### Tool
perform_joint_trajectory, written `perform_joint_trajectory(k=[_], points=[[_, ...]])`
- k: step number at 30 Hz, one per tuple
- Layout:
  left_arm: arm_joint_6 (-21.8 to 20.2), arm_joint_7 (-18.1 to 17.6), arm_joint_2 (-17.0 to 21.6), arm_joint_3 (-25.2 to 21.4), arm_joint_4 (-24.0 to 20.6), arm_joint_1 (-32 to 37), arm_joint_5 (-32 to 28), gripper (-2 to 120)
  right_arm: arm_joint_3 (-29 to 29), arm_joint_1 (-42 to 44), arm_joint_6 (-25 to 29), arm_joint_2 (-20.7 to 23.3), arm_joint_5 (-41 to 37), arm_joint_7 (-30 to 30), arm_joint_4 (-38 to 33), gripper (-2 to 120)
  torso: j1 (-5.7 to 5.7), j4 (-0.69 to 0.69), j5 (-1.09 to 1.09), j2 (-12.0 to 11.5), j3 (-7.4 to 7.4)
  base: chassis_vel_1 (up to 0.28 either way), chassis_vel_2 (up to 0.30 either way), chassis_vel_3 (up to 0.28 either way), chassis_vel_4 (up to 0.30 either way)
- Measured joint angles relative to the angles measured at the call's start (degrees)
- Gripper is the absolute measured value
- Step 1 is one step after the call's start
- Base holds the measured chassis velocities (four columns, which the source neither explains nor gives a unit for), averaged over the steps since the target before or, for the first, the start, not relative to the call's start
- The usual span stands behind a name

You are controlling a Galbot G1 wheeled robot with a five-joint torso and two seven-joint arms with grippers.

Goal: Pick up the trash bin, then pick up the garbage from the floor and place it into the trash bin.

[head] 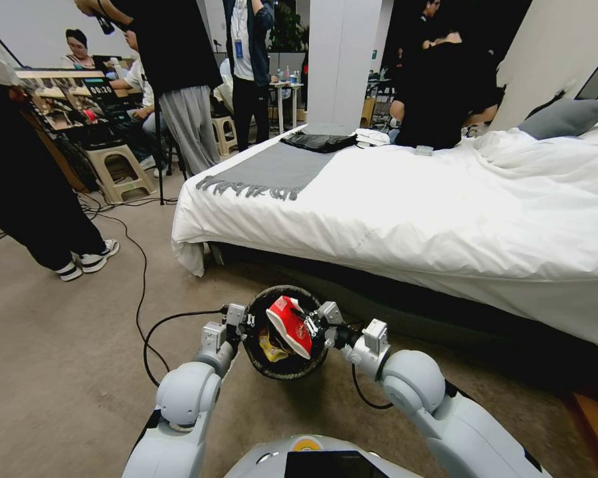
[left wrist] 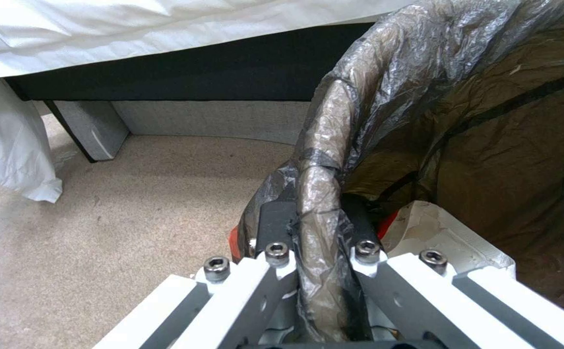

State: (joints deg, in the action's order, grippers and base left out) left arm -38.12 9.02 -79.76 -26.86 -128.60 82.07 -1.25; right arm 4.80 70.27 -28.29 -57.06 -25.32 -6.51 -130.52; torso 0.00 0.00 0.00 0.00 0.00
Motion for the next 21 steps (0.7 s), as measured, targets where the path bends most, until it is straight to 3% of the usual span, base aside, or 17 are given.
perform_joint_trajectory(k=[3, 9, 10, 11, 14, 21], points=[[-0.01, 0.05, -0.01, 0.0, 0.05, -0.05, -0.02, 1, -1.08, -0.72, -0.05, -0.52, 0.01, 1.19, 0.4, 29, 0.0, 0.0, 0.0, 0.0, 0.0, 0.0, 0.0, 0.0, 0.0], [-0.01, 0.1, -0.04, 0.0, 0.08, -0.07, -0.03, 1, -2.34, -1.8, -0.16, -1.33, 0.06, 1.4, 0.81, 46, 0.0, 0.0, 0.0, 0.0, 0.0, 0.0, 0.0, 0.0, 0.0], [-0.01, 0.12, -0.08, 0.0, 0.08, -0.08, -0.04, 1, -2.92, -2.64, -0.23, -2.03, 0.11, 1.63, 1.32, 62, 0.0, 0.01, 0.0, 0.0, 0.0, 0.0, 0.0, 0.0, 0.0], [-0.01, 0.12, -0.08, 0.0, 0.08, -0.08, -0.04, 1, -2.92, -2.64, -0.23, -2.03, 0.11, 1.63, 1.32, 62, 0.0, 0.01, 0.0, 0.0, 0.0, 0.0, 0.0, 0.0, 0.0], [-0.04, 0.14, -0.13, 0.06, 0.09, -0.11, -0.04, 1, -2.68, -2.87, -0.24, -2.29, 0.19, 1.68, 1.41, 80, 0.0, 0.0, 0.0, 0.0, 0.0, 0.0, 0.0, 0.0, 0.0], [-0.07, 0.13, -0.32, 0.13, 0.09, -0.08, 0.01, 1, -0.48, -1.65, -0.22, -1.95, 0.03, 1.68, 0.04, 99, 0.0, 0.0, 0.0, 0.0, 0.0, 0.0, 0.0, 0.0, 0.0]])
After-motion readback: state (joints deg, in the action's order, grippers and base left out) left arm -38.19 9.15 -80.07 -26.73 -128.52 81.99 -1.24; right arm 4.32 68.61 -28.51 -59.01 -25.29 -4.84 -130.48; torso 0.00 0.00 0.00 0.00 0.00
